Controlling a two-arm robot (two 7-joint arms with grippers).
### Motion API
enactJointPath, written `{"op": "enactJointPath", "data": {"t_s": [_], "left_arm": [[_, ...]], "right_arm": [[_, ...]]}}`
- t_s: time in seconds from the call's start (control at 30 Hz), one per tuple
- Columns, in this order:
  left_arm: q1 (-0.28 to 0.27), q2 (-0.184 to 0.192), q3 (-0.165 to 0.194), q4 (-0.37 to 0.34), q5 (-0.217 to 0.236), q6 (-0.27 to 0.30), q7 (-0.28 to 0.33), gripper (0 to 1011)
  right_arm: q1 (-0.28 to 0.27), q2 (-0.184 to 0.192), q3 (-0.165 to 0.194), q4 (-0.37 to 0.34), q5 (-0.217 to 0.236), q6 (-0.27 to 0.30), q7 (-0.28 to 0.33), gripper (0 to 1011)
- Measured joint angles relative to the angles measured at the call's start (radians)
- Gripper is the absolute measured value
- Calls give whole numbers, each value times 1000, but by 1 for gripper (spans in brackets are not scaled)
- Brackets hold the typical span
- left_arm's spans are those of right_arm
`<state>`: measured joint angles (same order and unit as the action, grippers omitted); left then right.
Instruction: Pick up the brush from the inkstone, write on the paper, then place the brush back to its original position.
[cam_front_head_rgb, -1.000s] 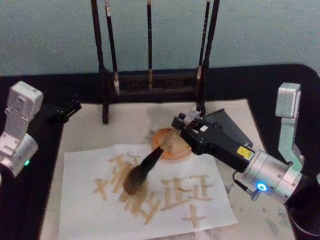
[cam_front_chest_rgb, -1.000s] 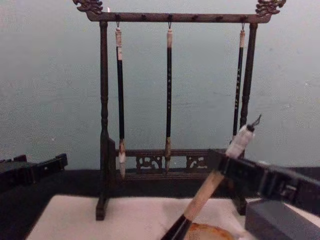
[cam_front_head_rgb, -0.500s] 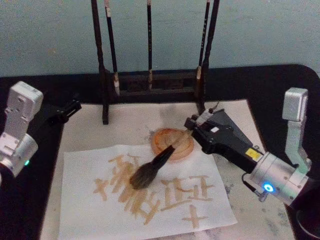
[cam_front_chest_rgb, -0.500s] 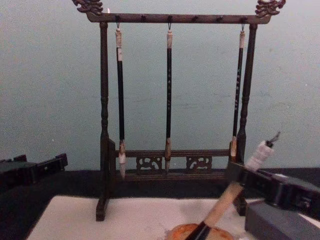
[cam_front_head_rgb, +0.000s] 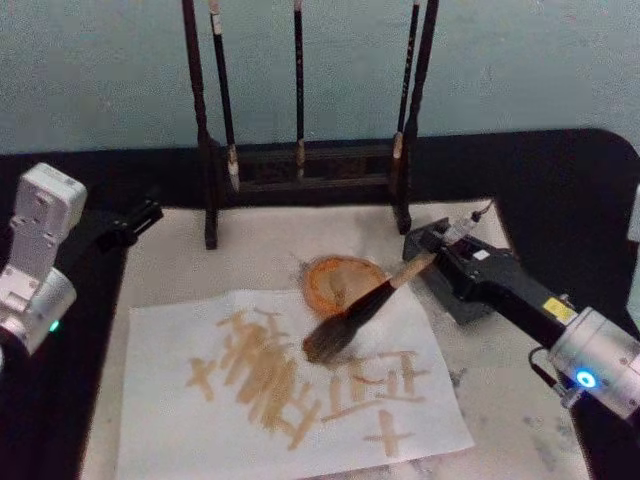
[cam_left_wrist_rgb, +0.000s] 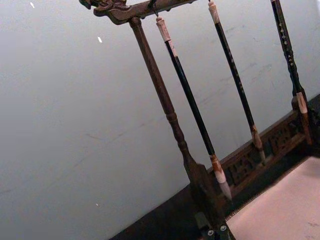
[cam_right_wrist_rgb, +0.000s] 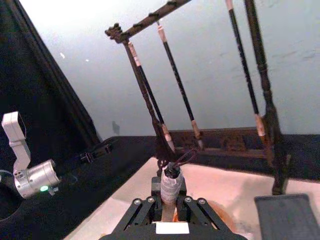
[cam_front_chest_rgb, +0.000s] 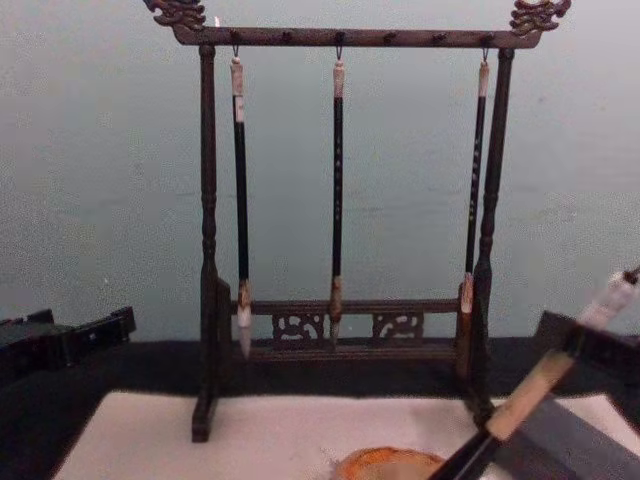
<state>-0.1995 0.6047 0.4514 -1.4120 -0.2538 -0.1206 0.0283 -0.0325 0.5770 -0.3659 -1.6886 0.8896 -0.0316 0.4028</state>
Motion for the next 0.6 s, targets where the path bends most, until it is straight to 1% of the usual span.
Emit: {"op": "enactJointPath", "data": {"t_s": [0.03,0.27,0.47,0.6], "left_arm": [[0,0,0,0,0,0,0,1002],[0,0,0,0,0,0,0,1002],[0,0,0,0,0,0,0,1002],[0,0,0,0,0,0,0,1002]], "right_arm": [[-10,3,11,-7,4,-1,3,164],[-36,7,39,-32,15,0,26,165],[-40,5,47,-52,27,5,43,164],[-35,0,42,-71,30,6,55,164]]}}
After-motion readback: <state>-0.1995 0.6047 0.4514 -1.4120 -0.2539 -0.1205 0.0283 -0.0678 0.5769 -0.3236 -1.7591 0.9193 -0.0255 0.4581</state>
